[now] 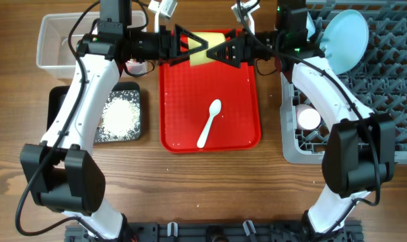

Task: Sort waste into correct bins and load items into the dishwasher rack

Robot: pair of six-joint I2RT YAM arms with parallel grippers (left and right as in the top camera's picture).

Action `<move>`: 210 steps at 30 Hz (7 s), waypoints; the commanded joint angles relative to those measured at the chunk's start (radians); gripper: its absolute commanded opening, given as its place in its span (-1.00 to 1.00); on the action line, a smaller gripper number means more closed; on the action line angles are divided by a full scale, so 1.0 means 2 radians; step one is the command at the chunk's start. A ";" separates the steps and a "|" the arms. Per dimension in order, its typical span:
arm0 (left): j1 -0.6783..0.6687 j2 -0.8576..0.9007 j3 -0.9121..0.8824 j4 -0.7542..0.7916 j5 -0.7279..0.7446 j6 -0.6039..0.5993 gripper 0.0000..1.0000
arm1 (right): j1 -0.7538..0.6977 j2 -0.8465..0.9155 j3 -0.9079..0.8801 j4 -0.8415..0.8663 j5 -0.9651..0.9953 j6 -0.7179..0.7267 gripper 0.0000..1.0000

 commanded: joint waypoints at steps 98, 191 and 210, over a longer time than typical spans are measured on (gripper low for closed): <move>0.092 0.055 -0.016 -0.174 -0.589 0.002 1.00 | 0.232 0.116 0.118 -0.564 0.617 -0.002 0.69; 0.091 0.055 -0.016 -0.176 -0.589 0.001 1.00 | -0.058 -0.414 0.021 -0.579 0.614 -0.094 0.99; 0.091 0.055 -0.016 -0.176 -0.589 0.001 1.00 | -0.058 -0.868 -0.645 -0.077 0.641 -0.015 0.99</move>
